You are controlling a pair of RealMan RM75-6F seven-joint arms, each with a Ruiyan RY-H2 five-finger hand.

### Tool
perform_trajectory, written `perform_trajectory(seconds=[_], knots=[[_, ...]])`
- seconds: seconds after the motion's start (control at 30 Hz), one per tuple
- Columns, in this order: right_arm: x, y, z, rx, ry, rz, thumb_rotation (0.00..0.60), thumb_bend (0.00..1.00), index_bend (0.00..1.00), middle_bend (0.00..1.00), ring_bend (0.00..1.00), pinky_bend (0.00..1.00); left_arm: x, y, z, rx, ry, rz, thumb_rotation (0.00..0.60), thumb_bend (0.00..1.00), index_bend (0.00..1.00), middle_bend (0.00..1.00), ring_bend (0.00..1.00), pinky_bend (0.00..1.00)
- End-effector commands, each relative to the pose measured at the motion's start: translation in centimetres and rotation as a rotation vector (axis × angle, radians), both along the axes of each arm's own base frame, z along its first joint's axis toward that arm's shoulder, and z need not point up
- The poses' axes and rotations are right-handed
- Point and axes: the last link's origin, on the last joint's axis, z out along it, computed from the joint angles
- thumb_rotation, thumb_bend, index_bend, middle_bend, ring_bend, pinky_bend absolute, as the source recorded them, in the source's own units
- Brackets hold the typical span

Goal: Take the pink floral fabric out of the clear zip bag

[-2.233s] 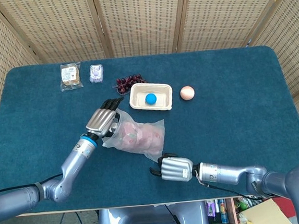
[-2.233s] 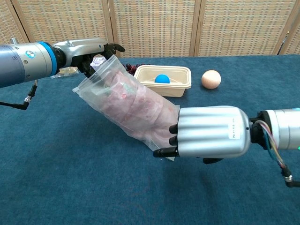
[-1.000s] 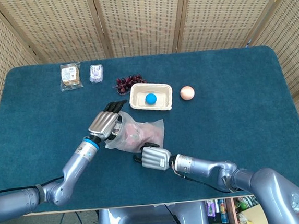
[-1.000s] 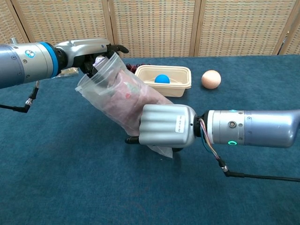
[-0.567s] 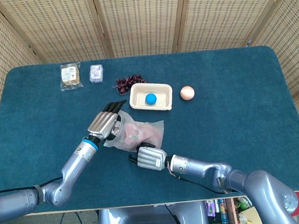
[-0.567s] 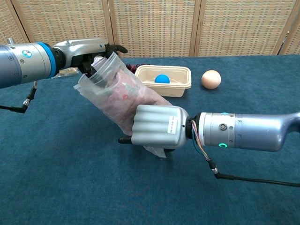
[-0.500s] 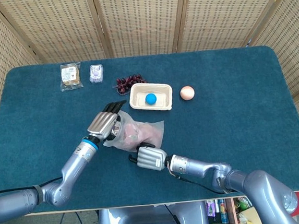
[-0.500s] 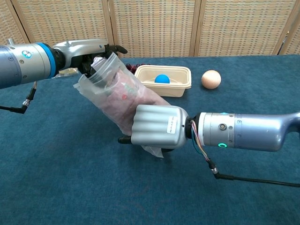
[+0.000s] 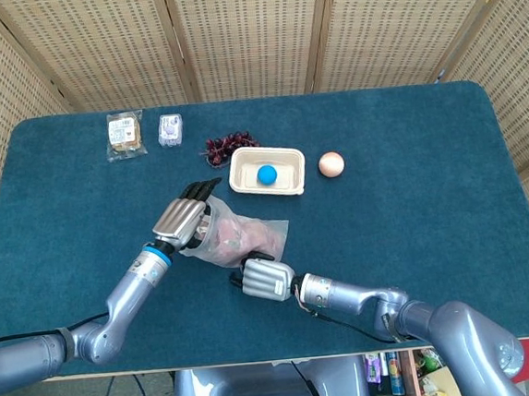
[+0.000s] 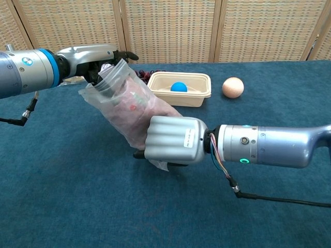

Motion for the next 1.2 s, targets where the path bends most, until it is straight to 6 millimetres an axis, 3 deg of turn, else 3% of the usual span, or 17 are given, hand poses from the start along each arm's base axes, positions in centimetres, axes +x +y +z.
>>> perform_trajectory(seconds=[0.03,0.5,0.87,1.2], knots=[[-0.08,-0.01,-0.02,-0.001,0.003,0.0,0.6,0.51,0.34,0.68,0.61,0.82,-0.09,0.02,-0.03,-0.001,0.001,0.002,0.6,0.87,0.71,0.0,0.0,0.0],[-0.26,-0.06,0.24,-0.013,-0.004,0.005,0.6,0.51,0.53,0.71,0.66,0.89,-0.45,0.11,0.14,0.0,0.001,0.009,0.6,0.87,0.71,0.0,0.0,0.0],[-0.34,0.06,0.14,-0.005,-0.004,0.003,0.6,0.7,0.7,0.77,0.7,0.96,-0.62,0.09,0.11,0.0,0.001,0.013,0.6,0.87,0.71,0.0,0.0,0.0],[-0.44,0.02,0.31,0.0,-0.004,0.003,0.6,0.84,0.76,0.81,0.72,0.99,-0.74,0.03,-0.09,-0.004,0.001,0.015,0.6,0.87,0.71,0.0,0.0,0.0]])
